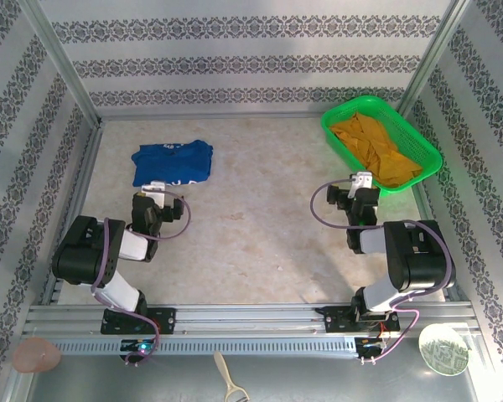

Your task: Fold the inside-out t-shirt

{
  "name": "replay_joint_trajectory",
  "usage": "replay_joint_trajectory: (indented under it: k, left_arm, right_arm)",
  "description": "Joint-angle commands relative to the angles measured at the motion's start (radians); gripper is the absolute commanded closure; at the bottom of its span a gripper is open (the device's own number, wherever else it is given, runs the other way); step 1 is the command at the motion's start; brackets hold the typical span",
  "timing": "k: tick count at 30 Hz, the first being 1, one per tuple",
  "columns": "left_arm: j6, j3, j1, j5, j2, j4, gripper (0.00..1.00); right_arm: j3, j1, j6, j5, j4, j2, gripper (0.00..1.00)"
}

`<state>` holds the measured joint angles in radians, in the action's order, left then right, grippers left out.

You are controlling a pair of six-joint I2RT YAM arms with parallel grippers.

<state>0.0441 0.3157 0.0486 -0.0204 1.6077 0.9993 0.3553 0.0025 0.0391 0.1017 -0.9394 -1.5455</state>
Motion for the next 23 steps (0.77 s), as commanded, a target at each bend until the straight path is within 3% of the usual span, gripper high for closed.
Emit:
replay_joint_trajectory:
  k: [1,3,23]
  left_arm:
    - [-0.05,0.087,-0.06,0.056,-0.021,-0.099,0.01]
    - [-0.049,0.076,-0.066,0.065,-0.006,-0.043,0.01]
    - [-0.051,0.081,-0.066,0.069,-0.011,-0.063,0.01]
  right_arm:
    - [0.016,-0.002,0.018,-0.064,-0.024,0.009,0.02]
    - [0.008,-0.001,0.018,-0.045,-0.022,0.021,0.02]
    - [0.024,0.01,-0.004,-0.074,-0.002,0.014,0.02]
